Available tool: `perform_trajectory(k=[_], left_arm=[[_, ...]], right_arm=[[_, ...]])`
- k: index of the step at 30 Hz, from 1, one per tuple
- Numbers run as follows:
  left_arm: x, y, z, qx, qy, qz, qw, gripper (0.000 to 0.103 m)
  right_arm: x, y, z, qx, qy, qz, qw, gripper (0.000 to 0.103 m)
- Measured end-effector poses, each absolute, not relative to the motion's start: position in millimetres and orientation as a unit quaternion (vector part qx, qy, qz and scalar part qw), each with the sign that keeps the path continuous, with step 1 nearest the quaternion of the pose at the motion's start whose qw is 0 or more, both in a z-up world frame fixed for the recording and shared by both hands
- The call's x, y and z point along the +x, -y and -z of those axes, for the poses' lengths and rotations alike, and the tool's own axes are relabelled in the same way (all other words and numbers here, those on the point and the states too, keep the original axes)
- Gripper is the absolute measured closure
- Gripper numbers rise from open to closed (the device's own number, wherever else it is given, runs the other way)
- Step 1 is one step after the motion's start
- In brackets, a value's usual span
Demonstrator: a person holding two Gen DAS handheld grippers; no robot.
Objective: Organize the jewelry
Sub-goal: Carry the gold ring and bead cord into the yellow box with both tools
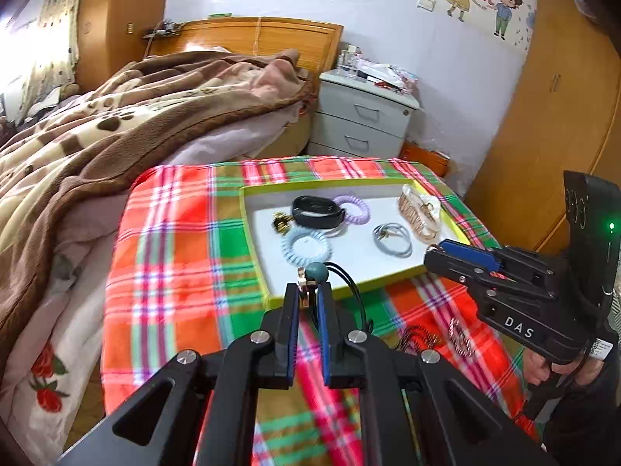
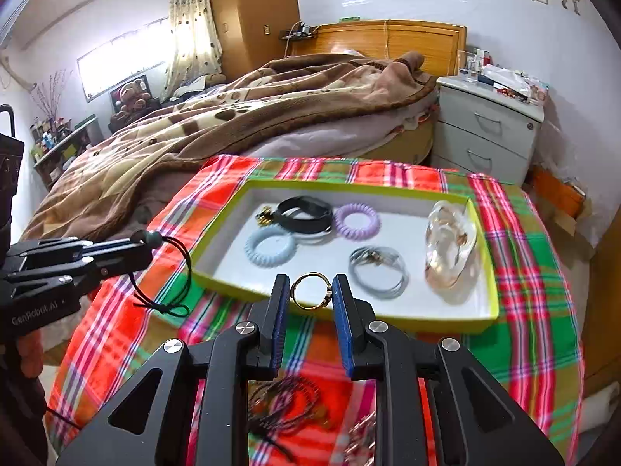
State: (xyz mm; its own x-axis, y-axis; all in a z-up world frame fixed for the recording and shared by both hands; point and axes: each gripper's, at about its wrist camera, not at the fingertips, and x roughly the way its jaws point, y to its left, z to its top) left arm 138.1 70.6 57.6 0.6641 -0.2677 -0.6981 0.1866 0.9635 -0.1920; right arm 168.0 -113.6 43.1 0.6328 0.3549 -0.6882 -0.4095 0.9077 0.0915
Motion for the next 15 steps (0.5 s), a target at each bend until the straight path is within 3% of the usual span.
perform_trajectory(k=[15], left_arm=[[197.2, -35.9, -28.6, -0.05, -0.429, 0.151, 0.889, 0.093]], right_arm=[[234.0, 113.2, -24.7, -0.032, -0.402, -0.216, 0.889, 0.08]])
